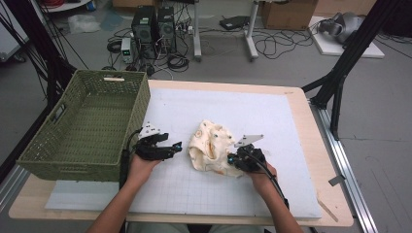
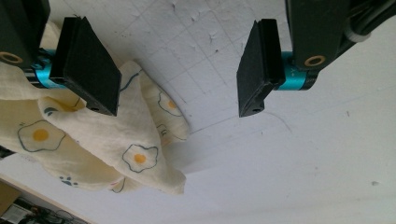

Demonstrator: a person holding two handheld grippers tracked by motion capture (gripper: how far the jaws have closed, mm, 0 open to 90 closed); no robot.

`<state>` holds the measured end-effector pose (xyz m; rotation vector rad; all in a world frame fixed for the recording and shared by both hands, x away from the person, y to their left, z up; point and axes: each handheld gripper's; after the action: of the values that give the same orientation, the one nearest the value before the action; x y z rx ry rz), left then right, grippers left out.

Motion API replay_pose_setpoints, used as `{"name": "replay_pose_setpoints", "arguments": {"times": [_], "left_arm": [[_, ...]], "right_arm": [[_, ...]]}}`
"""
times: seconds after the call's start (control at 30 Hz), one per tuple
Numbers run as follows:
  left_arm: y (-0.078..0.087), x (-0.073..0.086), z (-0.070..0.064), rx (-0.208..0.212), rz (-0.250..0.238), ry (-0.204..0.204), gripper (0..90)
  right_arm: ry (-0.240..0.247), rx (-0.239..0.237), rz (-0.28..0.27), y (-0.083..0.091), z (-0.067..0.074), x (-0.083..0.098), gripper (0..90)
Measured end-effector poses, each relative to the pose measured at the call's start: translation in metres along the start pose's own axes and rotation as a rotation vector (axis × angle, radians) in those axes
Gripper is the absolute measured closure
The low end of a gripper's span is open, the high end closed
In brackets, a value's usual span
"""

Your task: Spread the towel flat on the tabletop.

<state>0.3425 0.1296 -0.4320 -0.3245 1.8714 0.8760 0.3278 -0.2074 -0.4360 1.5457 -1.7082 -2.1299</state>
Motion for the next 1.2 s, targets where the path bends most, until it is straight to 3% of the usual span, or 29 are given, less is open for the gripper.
{"name": "replay_pose_setpoints", "arguments": {"times": [0.23,0.33,0.53,0.6,0.73,0.87,1.0,1.2], "left_arm": [[0.0,0.0,0.0,-0.005,-0.002,0.0,31.2],[0.0,0.0,0.0,-0.006,0.0,0.0,31.2],[0.0,0.0,0.0,-0.007,-0.001,-0.001,31.2],[0.0,0.0,0.0,-0.006,0.002,0.0,31.2],[-0.001,0.0,0.0,-0.005,0.002,-0.002,31.2],[-0.001,0.0,0.0,-0.004,0.002,0.001,31.2],[-0.001,0.0,0.0,0.001,0.005,0.002,31.2],[-0.001,0.0,0.0,0.004,0.003,0.005,31.2]], "right_arm": [[-0.012,0.011,0.041,0.032,-0.001,0.03,86.2],[-0.035,0.008,0.029,0.045,-0.001,0.047,86.2],[-0.046,0.011,0.038,0.063,0.001,0.062,84.6],[-0.057,0.012,0.007,0.068,0.0,0.061,74.5],[-0.15,0.048,-0.113,0.074,-0.013,0.045,58.1],[-0.179,0.106,-0.188,0.063,-0.026,0.016,55.4],[-0.167,0.144,-0.173,0.035,-0.035,-0.012,56.3],[-0.178,0.124,-0.097,-0.005,-0.037,-0.031,57.2]]}}
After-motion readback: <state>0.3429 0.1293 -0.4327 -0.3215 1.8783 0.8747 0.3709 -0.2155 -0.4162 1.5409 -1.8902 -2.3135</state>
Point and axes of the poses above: each handheld gripper's, and its own axes: y roughly backward along the jaws, x roughly out of its underside, z roughly to its left, and after that the axes turned 6 degrees about x, right-handed
